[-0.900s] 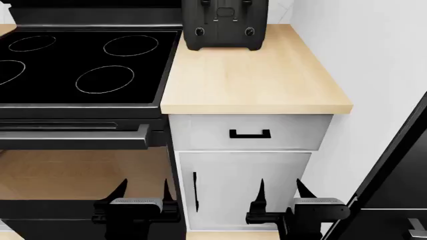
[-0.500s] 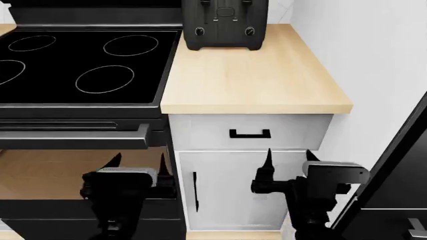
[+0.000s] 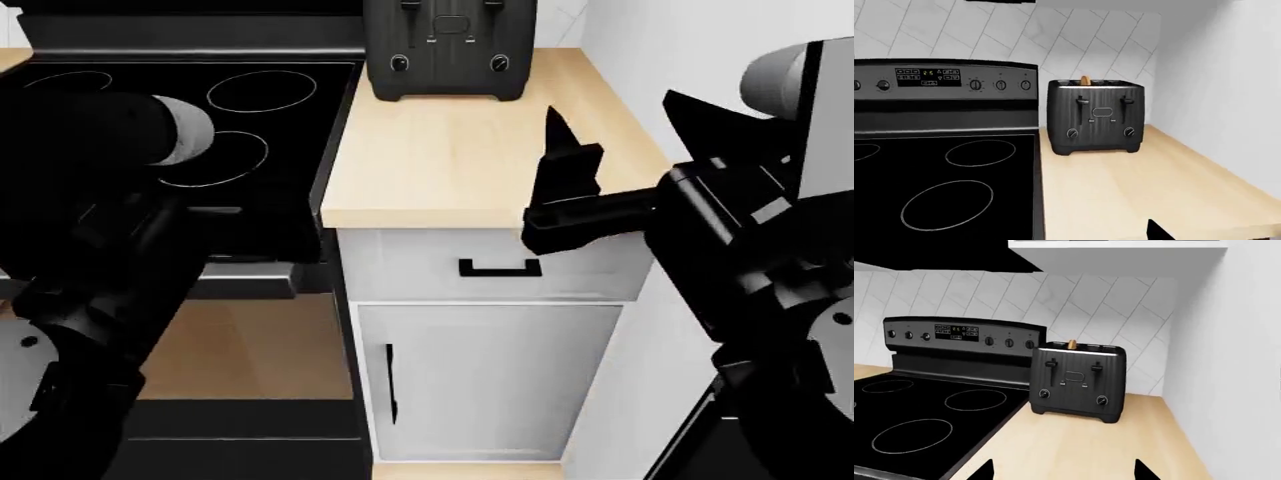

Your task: Push down the lever of the toaster to turn it on.

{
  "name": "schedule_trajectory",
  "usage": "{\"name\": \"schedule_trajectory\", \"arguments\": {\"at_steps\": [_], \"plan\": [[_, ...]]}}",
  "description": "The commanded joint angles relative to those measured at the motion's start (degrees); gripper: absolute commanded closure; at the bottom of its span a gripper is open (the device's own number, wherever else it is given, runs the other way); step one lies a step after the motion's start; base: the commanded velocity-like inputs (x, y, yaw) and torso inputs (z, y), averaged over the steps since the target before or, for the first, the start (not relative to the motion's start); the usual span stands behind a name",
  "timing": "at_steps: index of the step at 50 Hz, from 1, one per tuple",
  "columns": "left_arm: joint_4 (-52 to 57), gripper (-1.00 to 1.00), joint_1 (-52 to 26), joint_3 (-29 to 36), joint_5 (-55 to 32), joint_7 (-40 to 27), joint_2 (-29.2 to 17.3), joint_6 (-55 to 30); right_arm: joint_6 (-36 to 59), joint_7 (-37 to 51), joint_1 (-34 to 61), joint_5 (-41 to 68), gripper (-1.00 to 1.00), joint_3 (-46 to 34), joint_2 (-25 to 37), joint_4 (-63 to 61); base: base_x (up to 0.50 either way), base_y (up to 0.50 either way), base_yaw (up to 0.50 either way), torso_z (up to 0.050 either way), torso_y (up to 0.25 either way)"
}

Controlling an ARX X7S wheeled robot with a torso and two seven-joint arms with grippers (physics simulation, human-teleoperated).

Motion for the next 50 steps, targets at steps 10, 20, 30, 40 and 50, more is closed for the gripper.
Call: {"name": "schedule_trajectory", "arguments": {"at_steps": [10, 20, 30, 40, 50], "plan": [[1.4, -1.0, -5.5, 1.1, -15.7, -8.8, -4.8, -2.2, -0.4, 8.6, 5.6, 15.3, -1.0, -3.0, 5.0, -2.2, 0.0, 0.0, 0.0, 0.0, 0.0], [2.2, -1.0, -5.0, 1.2, -15.5, -8.4, -5.4, -1.6, -0.5, 8.1, 5.1, 14.6, -1.0, -3.2, 4.8, -2.2, 0.0, 0.0, 0.0, 0.0, 0.0], [2.3, -1.0, -5.6, 1.8, -15.5, -8.3, -6.1, -1.0, -0.1, 5.5, 6.2, 15.3, -1.0, -3.0, 4.4, -3.4, 0.23, 0.28, 0.0, 0.0, 0.0], [1.8, -1.0, -7.3, 3.2, -15.9, -8.8, -6.6, -0.1, -0.4, 5.1, 5.9, 15.0, -1.0, -2.8, 4.4, -3.2, 0.39, 0.38, 0.0, 0.0, 0.0], [0.8, -1.0, -10.1, 5.4, -17.4, -10.0, -7.4, 1.3, -1.2, 5.1, 5.5, 15.3, -1.0, -2.6, 4.5, -3.2, 0.5, 0.14, 0.0, 0.0, 0.001]]}}
